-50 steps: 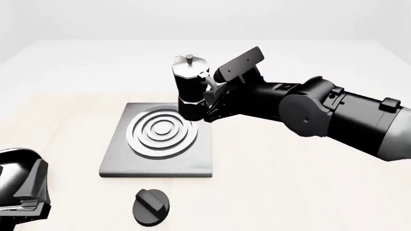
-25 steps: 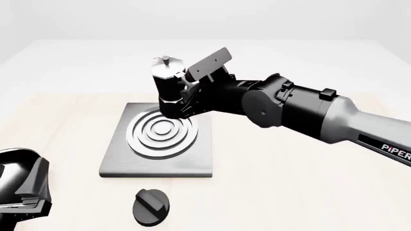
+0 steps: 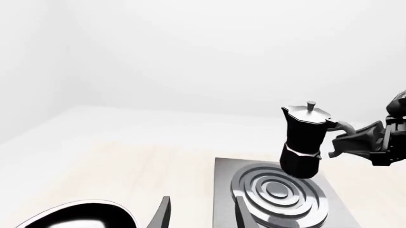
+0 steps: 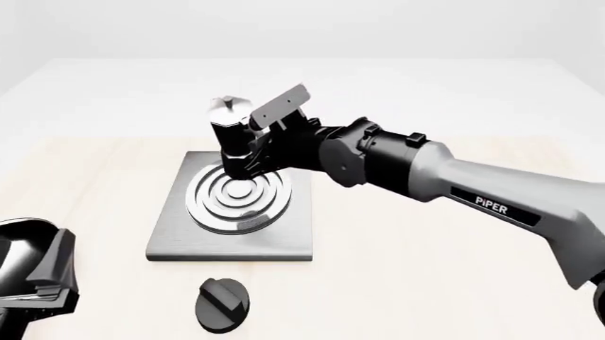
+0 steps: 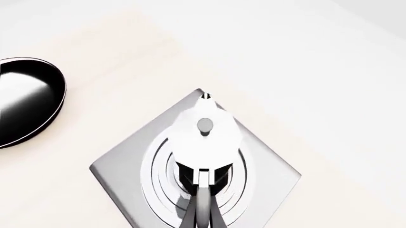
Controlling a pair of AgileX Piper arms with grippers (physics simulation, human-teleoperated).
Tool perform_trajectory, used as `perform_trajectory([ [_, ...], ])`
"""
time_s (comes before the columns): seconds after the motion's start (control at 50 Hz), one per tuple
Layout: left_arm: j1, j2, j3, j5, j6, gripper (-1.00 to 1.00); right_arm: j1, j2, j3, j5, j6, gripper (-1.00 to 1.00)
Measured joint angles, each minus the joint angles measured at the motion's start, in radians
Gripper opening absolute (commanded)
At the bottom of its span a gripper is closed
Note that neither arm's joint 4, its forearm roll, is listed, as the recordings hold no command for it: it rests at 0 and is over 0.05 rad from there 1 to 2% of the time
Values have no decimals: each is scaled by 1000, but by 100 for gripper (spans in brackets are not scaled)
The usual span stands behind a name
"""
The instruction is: Turn on the stove and put the moka pot on it.
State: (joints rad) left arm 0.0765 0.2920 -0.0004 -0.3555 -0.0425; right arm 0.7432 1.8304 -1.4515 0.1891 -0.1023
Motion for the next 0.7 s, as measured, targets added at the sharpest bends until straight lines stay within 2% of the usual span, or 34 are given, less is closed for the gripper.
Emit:
perform_trajectory([
  [0.48, -7, 89, 0, -67, -6, 100, -21, 161, -109, -36, 28, -100],
  [0.7, -8, 121, 0, -92, -10, 100, -22, 214, -124, -55, 40, -100],
])
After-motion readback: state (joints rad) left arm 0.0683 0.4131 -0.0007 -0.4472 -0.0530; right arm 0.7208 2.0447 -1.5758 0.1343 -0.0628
